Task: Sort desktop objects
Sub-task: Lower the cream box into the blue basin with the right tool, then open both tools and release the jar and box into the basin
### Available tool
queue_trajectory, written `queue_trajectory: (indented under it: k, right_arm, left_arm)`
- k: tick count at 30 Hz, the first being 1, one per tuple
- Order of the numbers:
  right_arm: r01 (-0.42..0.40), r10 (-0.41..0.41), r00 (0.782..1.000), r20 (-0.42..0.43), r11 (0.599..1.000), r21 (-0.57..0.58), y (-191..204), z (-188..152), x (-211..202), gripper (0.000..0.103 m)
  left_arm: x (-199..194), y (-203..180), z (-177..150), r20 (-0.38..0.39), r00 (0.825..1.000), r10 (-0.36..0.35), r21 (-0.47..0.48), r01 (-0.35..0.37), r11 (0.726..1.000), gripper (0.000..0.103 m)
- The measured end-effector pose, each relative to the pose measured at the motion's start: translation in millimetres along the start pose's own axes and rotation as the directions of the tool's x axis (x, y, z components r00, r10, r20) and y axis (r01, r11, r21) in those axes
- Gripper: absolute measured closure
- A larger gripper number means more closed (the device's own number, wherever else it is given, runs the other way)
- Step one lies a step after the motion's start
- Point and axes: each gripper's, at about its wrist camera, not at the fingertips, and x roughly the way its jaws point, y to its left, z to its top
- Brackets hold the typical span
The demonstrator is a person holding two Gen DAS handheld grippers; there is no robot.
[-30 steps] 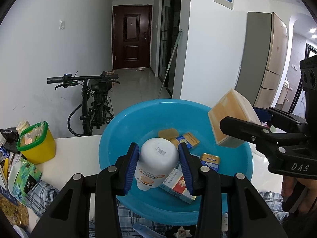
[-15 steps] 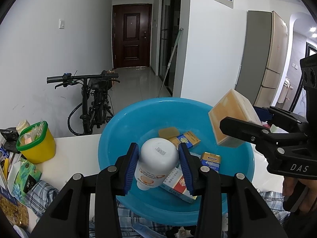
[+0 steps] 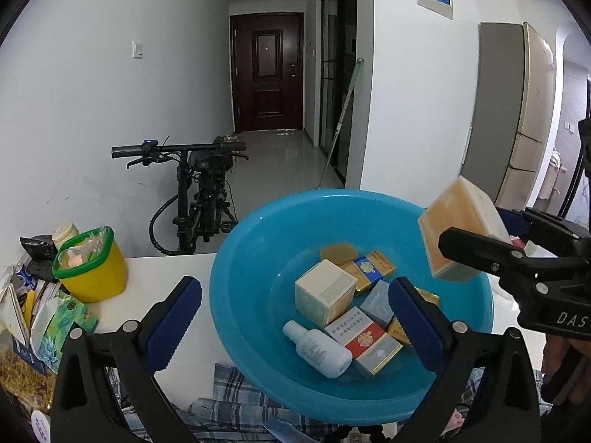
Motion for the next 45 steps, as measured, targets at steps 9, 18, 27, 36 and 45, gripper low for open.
queue_trajectory:
  k: [9, 18, 27, 36, 45]
  right_arm:
    - [0.003, -0.003, 1.000, 0.005, 1.000, 0.004, -0.6, 0.2, -1.9, 0.041]
    - [0.002, -0.002, 1.000, 0.003, 1.000, -0.006, 0.2, 0.2, -2.5, 0.041]
    - [0.004, -0.004, 1.000, 0.000, 1.000, -0.005, 1.2, 0.0, -1.7, 0.041]
    - [0.014, -0.014, 0.999, 0.033, 1.000, 0.006, 2.6, 1.5, -6.5, 0.032]
    - [0.027, -0.028, 0.998, 0.063, 1.000, 0.009, 5.4, 4.0, -11.2, 0.000]
  left_arm:
    - [-1.0, -3.7, -1.7, -0.002, 1.000, 0.002, 0.010, -0.002, 1.000, 0.000]
    - [-1.5, -4.7, -0.7, 0.000, 1.000, 0.004, 0.017, -0.004, 1.000, 0.000]
    - [-1.3, -6.6, -0.4, -0.004, 1.000, 0.000, 0.020, 0.000, 1.000, 0.000]
    - [-1.7, -6.9, -0.7, -0.011, 1.000, 0.001, 0.017, -0.001, 1.000, 0.000]
    - [-4.0, -6.6, 0.9, -0.008, 1.000, -0.007, 0.020, 0.007, 1.000, 0.000]
